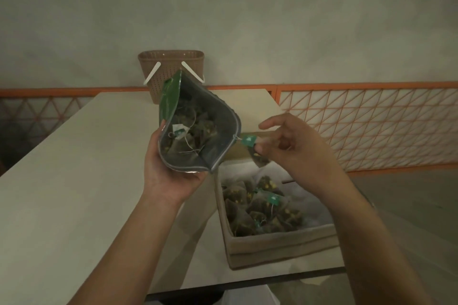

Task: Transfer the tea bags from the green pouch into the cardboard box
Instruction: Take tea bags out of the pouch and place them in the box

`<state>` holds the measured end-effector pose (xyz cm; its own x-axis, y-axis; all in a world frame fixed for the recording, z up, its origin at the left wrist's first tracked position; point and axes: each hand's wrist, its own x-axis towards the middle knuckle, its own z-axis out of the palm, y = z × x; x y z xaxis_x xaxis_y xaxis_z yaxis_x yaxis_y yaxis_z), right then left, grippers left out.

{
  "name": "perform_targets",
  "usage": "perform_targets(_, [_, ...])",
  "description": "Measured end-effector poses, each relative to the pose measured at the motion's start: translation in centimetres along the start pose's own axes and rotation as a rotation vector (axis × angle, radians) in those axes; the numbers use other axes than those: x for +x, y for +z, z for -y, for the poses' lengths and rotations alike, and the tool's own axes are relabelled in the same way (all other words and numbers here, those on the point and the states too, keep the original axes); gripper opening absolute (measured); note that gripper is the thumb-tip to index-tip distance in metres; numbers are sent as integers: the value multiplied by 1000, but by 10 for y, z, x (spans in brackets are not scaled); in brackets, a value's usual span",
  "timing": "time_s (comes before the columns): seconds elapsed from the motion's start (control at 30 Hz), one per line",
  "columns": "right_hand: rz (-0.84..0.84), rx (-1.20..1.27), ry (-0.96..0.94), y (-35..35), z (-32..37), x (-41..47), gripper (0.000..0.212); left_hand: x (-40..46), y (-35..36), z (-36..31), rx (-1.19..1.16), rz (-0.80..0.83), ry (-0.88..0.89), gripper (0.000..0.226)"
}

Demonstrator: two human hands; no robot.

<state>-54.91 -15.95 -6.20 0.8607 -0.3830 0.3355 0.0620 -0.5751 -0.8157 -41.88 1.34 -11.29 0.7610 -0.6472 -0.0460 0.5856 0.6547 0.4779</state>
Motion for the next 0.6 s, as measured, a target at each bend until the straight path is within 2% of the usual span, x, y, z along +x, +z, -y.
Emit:
perform_targets(0.13, [140, -234, 111, 0, -22, -4, 4, -2, 0, 3, 26, -21, 10, 45])
perform_targets(0.2, [279, -278, 158, 4, -26, -7, 6, -2, 3, 3, 19, -14, 8, 44])
perform_targets(0.27, [322, -313, 168, 7, -28, -9, 8, -1, 3, 3, 17, -20, 11, 44])
perform_targets(0.37, [150, -274, 90, 7, -19, -9, 4, -3, 3, 2, 13, -9, 0, 46])
perform_targets(0.47, [-30, -71, -37, 8, 5, -8, 8, -4, 3, 0, 0, -5, -28, 51])
perform_targets(0.53, [-46, 49, -108, 11, 24, -8, 6, -3, 3, -1, 7, -12, -53, 53])
perform_targets(0.6, [21, 37, -160, 21, 40, -5, 7, -3, 4, -2, 30, -17, -67, 56])
